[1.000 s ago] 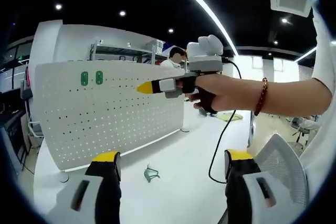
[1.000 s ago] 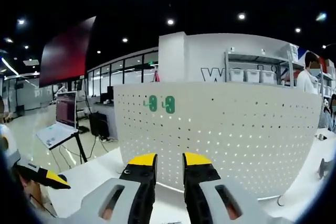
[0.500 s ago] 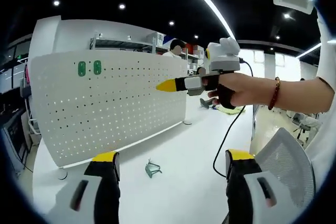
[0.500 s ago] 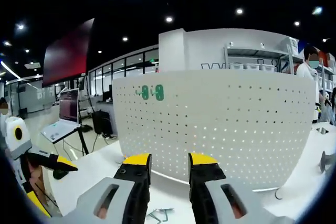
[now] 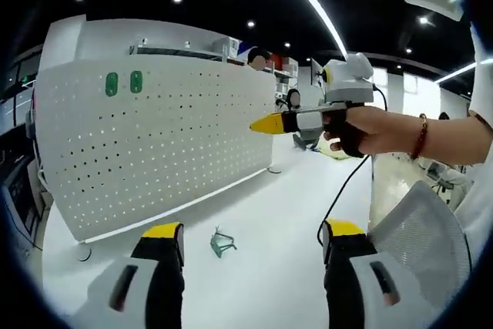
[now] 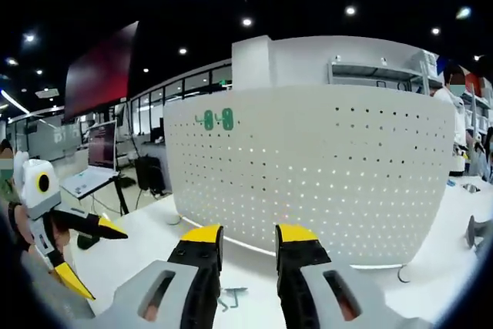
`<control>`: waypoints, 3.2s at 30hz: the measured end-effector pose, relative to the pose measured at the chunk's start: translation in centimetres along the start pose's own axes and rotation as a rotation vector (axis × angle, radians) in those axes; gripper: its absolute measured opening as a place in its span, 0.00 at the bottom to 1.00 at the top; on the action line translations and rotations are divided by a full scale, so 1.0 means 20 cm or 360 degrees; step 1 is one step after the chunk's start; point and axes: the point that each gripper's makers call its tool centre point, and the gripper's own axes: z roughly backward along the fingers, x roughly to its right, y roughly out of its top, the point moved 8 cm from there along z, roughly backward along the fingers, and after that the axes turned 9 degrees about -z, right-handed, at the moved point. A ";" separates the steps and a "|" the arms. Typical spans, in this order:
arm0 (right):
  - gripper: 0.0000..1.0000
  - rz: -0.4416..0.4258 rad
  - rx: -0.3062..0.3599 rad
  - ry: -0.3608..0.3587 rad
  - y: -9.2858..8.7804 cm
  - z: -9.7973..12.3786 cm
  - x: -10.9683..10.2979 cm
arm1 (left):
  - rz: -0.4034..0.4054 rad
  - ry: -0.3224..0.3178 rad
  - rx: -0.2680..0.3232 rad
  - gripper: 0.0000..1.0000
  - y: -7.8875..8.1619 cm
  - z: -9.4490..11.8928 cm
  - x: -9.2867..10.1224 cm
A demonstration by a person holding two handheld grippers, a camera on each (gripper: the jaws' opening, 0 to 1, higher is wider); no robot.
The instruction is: Insert the hook assembly into the mounting plate slot until the hook locks in place.
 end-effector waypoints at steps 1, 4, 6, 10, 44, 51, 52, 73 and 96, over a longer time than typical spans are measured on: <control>0.27 -0.0001 -0.0008 0.0001 -0.01 0.01 0.00 | 0.0007 -0.0006 -0.0008 0.76 0.00 -0.01 -0.01; 0.27 0.0001 -0.0009 0.0002 -0.03 0.02 0.00 | 0.0012 -0.0011 -0.0012 0.75 0.00 -0.04 -0.02; 0.27 -0.0006 -0.0037 0.0013 -0.05 0.02 0.00 | 0.0000 -0.0019 -0.0028 0.75 -0.01 -0.06 -0.03; 0.27 -0.0009 -0.0057 0.0026 -0.09 0.04 -0.02 | 0.0003 -0.0034 -0.0062 0.72 -0.03 -0.09 -0.04; 0.24 -0.0200 -0.0178 0.0007 -0.35 0.04 0.01 | 0.0122 -0.0200 -0.0378 0.43 -0.30 -0.37 -0.11; 0.24 -0.0225 -0.0205 0.0007 -0.38 0.05 0.01 | 0.0155 -0.0189 -0.0460 0.39 -0.38 -0.41 -0.12; 0.24 -0.0223 -0.0210 0.0006 -0.39 0.05 0.00 | 0.0153 -0.0191 -0.0468 0.38 -0.39 -0.41 -0.12; 0.23 -0.0308 -0.0295 0.0054 -0.48 0.05 -0.02 | 0.0147 -0.0090 -0.0534 0.26 -0.49 -0.54 -0.17; 0.22 -0.0383 -0.0354 0.0037 -0.55 0.10 -0.01 | 0.0009 -0.0068 -0.0533 0.16 -0.53 -0.66 -0.19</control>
